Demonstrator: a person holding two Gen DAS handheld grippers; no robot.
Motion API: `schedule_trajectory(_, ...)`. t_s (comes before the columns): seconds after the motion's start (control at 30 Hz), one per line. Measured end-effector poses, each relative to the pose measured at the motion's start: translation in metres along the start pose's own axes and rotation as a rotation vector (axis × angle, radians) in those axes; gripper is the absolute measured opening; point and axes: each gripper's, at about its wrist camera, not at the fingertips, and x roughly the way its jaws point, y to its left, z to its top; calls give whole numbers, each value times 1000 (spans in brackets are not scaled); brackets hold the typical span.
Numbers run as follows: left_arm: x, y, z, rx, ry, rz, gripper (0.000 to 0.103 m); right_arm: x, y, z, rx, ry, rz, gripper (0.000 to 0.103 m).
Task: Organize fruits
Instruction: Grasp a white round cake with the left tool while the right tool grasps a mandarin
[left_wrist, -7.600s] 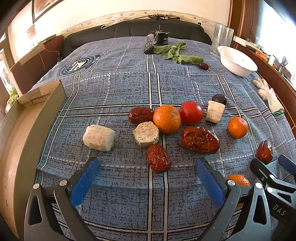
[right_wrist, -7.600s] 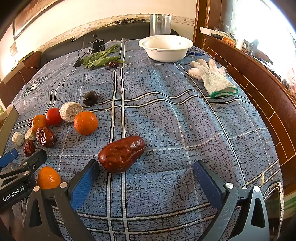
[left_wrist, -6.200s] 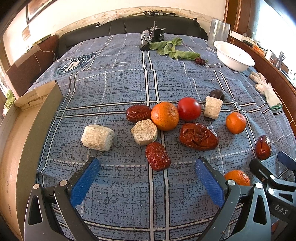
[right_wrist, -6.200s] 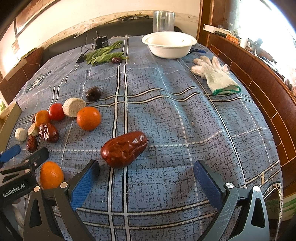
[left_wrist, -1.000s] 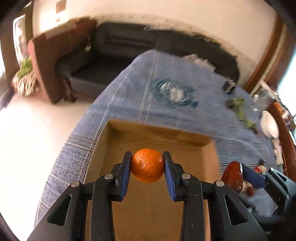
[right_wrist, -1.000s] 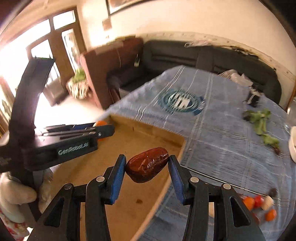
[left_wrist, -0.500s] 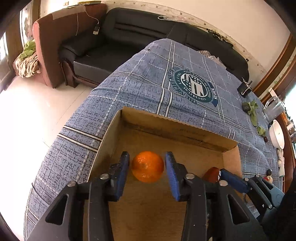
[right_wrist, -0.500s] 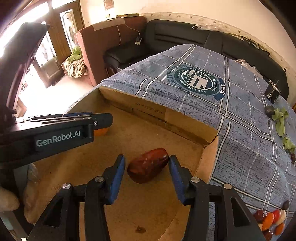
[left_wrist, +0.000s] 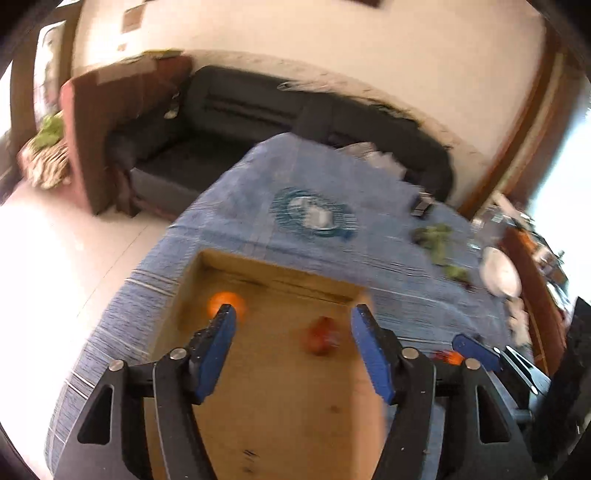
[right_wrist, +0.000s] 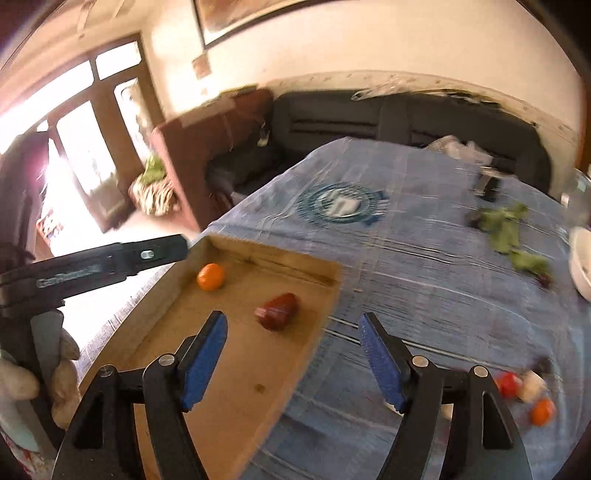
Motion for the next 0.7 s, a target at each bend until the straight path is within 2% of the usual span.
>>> schedule_trajectory(0.1,-12,-37,-11,49,-8,-73,73,-37,-45,-14,79,-45,-58,81)
schedule_trajectory(0.17,-10,-61,-19,75,14,-115,75,-59,-82,-26,153,-63,-105,82)
schedule_trajectory(0.4,39,-134,-55,147,145,-192,75,-100,-177,-67,344,-56,-216,82)
schedule_trajectory(0.6,88,-156,-77,171,224,-159,75,-97,-211,-87,388,-25,-255,82)
schedule_trajectory(0.67,100,-156,-82,173,232,-142,73,-87,-217,-90,393,-2,-263,76)
schedule_trajectory(0.7,104,-154,-84,167,232,-134,70,-82,-218,-91,393,8,-265,69)
